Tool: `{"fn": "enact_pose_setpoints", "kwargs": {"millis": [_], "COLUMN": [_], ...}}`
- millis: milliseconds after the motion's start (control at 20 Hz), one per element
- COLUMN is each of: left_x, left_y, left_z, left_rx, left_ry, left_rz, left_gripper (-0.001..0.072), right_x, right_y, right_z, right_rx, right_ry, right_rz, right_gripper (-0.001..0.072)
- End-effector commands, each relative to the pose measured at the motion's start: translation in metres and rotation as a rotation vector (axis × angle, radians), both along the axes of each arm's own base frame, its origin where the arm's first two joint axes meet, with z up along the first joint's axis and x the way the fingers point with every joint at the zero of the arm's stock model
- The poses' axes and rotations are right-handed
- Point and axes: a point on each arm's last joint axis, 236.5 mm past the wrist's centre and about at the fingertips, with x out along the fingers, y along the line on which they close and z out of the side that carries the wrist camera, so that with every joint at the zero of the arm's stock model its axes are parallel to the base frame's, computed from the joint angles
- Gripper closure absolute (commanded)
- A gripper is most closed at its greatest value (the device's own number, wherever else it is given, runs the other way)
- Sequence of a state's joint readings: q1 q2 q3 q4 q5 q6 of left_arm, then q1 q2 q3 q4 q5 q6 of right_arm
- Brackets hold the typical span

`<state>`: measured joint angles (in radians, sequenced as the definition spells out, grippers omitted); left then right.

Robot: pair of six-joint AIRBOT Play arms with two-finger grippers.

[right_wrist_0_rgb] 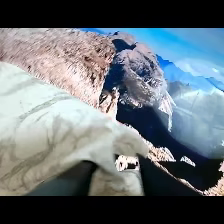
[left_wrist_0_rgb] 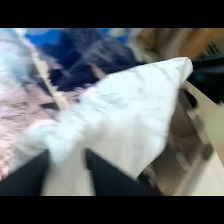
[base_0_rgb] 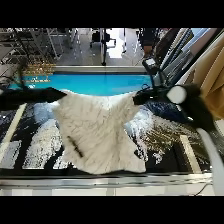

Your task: Fold the clothes and pants, and hang the long-sleeved shirts on hangers.

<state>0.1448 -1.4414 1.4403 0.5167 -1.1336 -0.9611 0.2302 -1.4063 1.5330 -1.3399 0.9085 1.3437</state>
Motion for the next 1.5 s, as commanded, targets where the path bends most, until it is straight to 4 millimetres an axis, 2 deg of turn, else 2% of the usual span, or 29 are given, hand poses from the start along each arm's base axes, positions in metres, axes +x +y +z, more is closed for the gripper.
{"fn": "enact_pose_setpoints", "kwargs": {"millis": [0,100,150,200,300,350,400,450,500,550,600,700,750,850,900,1000,1050,1100,1150,1200,1250,1300,1350,1400,1450], "left_x": [0.061,0.059,0.048,0.029,-0.035,-0.062,-0.086,-0.103,-0.118,-0.129,-0.14,-0.152,-0.156,-0.158,-0.158,-0.159,-0.159,-0.159,-0.159,-0.159,-0.16,-0.163,-0.168,-0.174,-0.179], "left_y": [0.042,0.078,0.097,0.115,0.141,0.142,0.133,0.119,0.099,0.081,0.064,0.04,0.036,0.035,0.034,0.034,0.034,0.034,0.034,0.033,0.032,0.027,0.02,0.011,0.003], "left_z": [-0.081,-0.077,-0.082,-0.095,-0.135,-0.151,-0.164,-0.172,-0.177,-0.177,-0.173,-0.16,-0.153,-0.141,-0.136,-0.13,-0.13,-0.13,-0.13,-0.13,-0.131,-0.133,-0.137,-0.144,-0.154], "left_rx": [0.051,0.095,0.125,0.175,0.332,0.372,0.36,0.318,0.253,0.185,0.116,0.021,0.005,0.012,0.017,0.02,0.021,0.021,0.022,0.023,0.029,0.029,0.032,0.031,0.032], "left_ry": [0.107,0.139,0.205,0.303,0.573,0.665,0.731,0.76,0.754,0.734,0.714,0.663,0.646,0.605,0.591,0.574,0.572,0.572,0.573,0.573,0.574,0.58,0.593,0.62,0.646], "left_rz": [0.163,0.218,0.252,0.273,0.226,0.18,0.133,0.102,0.064,0.039,0.022,-0.003,-0.005,0.0,0.001,0.004,0.004,0.004,0.004,0.002,-0.005,-0.018,-0.037,-0.044,-0.04], "left_gripper": [0.0226,0.0226,0.0227,0.0232,0.0265,0.0324,0.0324,0.0324,0.0324,0.0324,0.0324,0.0325,0.0324,0.0325,0.0325,0.0324,0.0325,0.0324,0.0325,0.0324,0.0324,0.0324,0.0324,0.0324,0.0322], "right_x": [0.068,0.061,0.046,0.024,-0.036,-0.069,-0.099,-0.128,-0.147,-0.161,-0.165,-0.158,-0.149,-0.13,-0.124,-0.119,-0.119,-0.12,-0.119,-0.109,-0.083,-0.044,0.005,0.044,0.068], "right_y": [-0.023,-0.055,-0.073,-0.087,-0.103,-0.109,-0.11,-0.102,-0.091,-0.082,-0.077,-0.069,-0.065,-0.059,-0.057,-0.058,-0.056,-0.05,-0.043,-0.044,-0.058,-0.084,-0.121,-0.147,-0.159], "right_z": [-0.054,-0.052,-0.056,-0.066,-0.093,-0.108,-0.121,-0.132,-0.141,-0.154,-0.17,-0.201,-0.21,-0.226,-0.233,-0.247,-0.251,-0.25,-0.242,-0.229,-0.211,-0.19,-0.156,-0.118,-0.089], "right_rx": [0.212,0.202,0.19,0.18,0.167,0.175,0.209,0.277,0.343,0.387,0.393,0.348,0.321,0.282,0.262,0.228,0.227,0.236,0.236,0.223,0.163,0.079,0.009,0.009,0.03], "right_ry": [0.077,0.142,0.209,0.312,0.552,0.675,0.782,0.876,0.924,0.955,0.952,0.884,0.846,0.779,0.761,0.761,0.772,0.777,0.754,0.711,0.613,0.478,0.297,0.136,0.023], "right_rz": [-0.177,-0.199,-0.208,-0.204,-0.142,-0.127,-0.115,-0.073,-0.029,-0.005,-0.005,0.006,0.011,0.005,0.009,0.011,0.029,0.067,0.135,0.152,0.121,0.015,-0.16,-0.31,-0.379], "right_gripper": [0.0079,0.008,0.0081,0.0082,0.0088,0.0089,0.0089,0.0097,0.0139,0.0146,0.0146,0.0147,0.0147,0.0153,0.0197,0.0213,0.0272,0.0429,0.0698,0.0703,0.0704,0.0705,0.0705,0.0703,0.0697]}}
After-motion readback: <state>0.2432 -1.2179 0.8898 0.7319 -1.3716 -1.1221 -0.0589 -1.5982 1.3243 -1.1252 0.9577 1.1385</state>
